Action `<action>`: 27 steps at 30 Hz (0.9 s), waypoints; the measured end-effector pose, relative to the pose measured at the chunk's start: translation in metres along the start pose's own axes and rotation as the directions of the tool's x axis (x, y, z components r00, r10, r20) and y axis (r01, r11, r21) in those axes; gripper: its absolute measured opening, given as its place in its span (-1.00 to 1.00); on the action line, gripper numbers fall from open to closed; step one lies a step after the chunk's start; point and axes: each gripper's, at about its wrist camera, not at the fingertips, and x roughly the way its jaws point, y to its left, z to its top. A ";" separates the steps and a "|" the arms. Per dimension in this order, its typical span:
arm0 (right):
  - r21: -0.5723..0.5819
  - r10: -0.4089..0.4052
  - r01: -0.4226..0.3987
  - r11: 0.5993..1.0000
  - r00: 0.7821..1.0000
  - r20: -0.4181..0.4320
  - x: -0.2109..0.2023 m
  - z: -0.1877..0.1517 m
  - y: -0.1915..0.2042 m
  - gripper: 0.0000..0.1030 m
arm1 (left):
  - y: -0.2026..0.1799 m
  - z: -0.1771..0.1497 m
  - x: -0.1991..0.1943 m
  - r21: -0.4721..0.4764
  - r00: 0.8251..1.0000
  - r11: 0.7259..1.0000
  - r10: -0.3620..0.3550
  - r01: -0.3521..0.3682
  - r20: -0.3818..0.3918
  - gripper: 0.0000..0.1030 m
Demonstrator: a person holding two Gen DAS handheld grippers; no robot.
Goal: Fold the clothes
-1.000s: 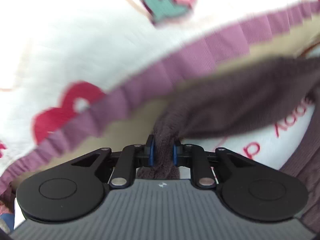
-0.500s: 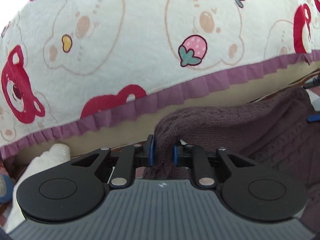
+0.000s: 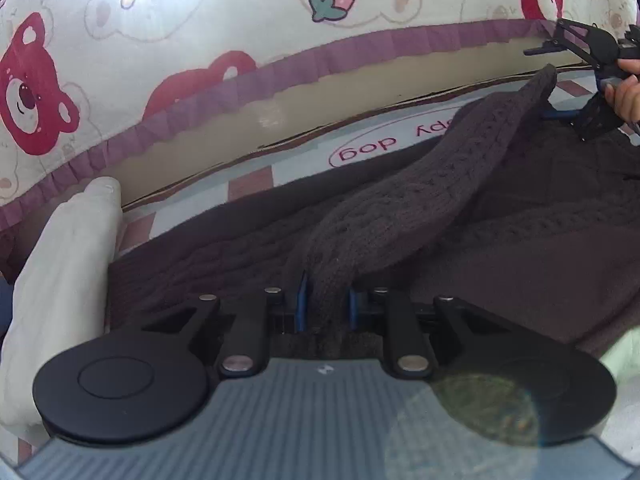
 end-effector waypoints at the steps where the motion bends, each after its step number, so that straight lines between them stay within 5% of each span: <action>1: -0.015 -0.014 0.014 1.000 1.000 -0.001 0.001 -0.001 0.002 0.69 | -0.004 -0.004 -0.001 0.008 1.000 1.000 0.001 -0.001 0.000 -0.64; 5: -0.040 -0.037 0.038 0.998 0.999 0.012 -0.001 -0.001 0.005 0.69 | 0.009 0.021 -0.013 0.070 0.998 0.997 0.009 -0.014 0.067 -0.64; 11: -0.062 -0.037 0.040 0.997 0.998 0.044 -0.005 0.005 0.006 0.69 | 0.050 0.032 -0.045 -0.058 0.982 0.994 -0.077 0.088 0.172 -0.65; 12: -0.085 -0.023 0.026 0.996 0.999 0.037 -0.003 0.007 0.009 0.46 | 0.050 0.030 -0.041 -0.041 0.990 0.997 -0.053 0.058 0.131 -0.65; 13: -0.137 -0.022 0.027 0.990 0.999 0.036 -0.003 0.006 0.017 -0.18 | 0.050 0.028 -0.037 -0.011 0.995 1.000 -0.014 0.015 0.097 -0.72; 14: -0.194 -0.023 0.029 0.981 0.999 0.036 -0.003 0.005 0.026 -0.49 | 0.051 0.025 -0.033 0.003 0.997 1.000 0.016 -0.016 0.075 -0.72; 16: -0.313 -0.031 0.040 0.949 0.999 0.034 -0.016 -0.003 0.051 -0.77 | 0.061 0.022 -0.030 -0.043 0.999 0.999 0.017 -0.016 0.038 -0.72; 18: -0.458 -0.090 0.103 0.883 0.995 0.051 -0.033 -0.015 0.080 -0.79 | 0.072 0.020 -0.038 -0.112 0.998 0.993 -0.025 0.030 0.049 -0.69; 19: -0.550 -0.192 0.217 0.806 0.976 0.104 -0.039 -0.023 0.091 -0.80 | 0.074 0.019 -0.044 -0.130 0.996 0.990 -0.051 0.059 0.067 -0.65; 21: -0.647 -0.414 0.488 0.586 0.867 0.278 -0.036 -0.033 0.094 -0.80 | 0.070 0.017 -0.049 -0.111 0.994 0.989 -0.094 0.100 0.060 -0.47; 22: -0.618 -0.457 0.521 0.589 0.845 0.277 -0.033 -0.028 0.085 -0.79 | 0.065 0.014 -0.049 -0.087 0.993 0.990 -0.108 0.112 0.049 -0.20; 23: -0.563 -0.460 0.507 0.653 0.856 0.237 -0.031 -0.019 0.074 -0.79 | 0.057 0.009 -0.049 -0.060 0.992 0.991 -0.119 0.121 0.038 0.02; 24: -0.521 -0.451 0.494 0.696 0.866 0.218 -0.030 -0.012 0.070 -0.79 | 0.047 0.003 -0.050 -0.030 0.991 0.991 -0.128 0.129 0.025 0.04; 27: -0.514 -0.448 0.506 0.693 0.860 0.242 -0.018 -0.013 0.077 -0.79 | 0.019 -0.010 -0.045 0.051 0.987 0.986 -0.156 0.158 -0.034 0.05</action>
